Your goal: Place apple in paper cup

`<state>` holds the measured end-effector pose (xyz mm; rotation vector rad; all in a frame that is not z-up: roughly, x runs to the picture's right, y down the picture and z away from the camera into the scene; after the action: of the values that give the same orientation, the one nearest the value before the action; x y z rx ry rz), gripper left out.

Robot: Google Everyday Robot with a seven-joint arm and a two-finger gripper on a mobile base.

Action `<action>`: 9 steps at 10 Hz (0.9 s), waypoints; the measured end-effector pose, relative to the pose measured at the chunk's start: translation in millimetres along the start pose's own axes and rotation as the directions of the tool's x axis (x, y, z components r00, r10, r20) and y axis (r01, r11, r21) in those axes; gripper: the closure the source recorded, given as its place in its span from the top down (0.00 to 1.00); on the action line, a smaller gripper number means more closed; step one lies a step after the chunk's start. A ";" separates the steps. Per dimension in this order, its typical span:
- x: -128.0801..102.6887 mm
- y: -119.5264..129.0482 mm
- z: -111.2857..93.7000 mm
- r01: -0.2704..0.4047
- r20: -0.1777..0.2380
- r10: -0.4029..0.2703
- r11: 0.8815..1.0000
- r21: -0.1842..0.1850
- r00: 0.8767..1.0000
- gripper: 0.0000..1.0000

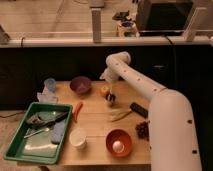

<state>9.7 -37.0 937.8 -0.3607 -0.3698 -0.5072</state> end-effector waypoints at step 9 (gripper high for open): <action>-6.5 -5.0 15.7 0.365 0.077 -0.364 0.931 -0.001 0.928 0.80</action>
<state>-2.1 -31.9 949.9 -0.3273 -0.5116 -0.8631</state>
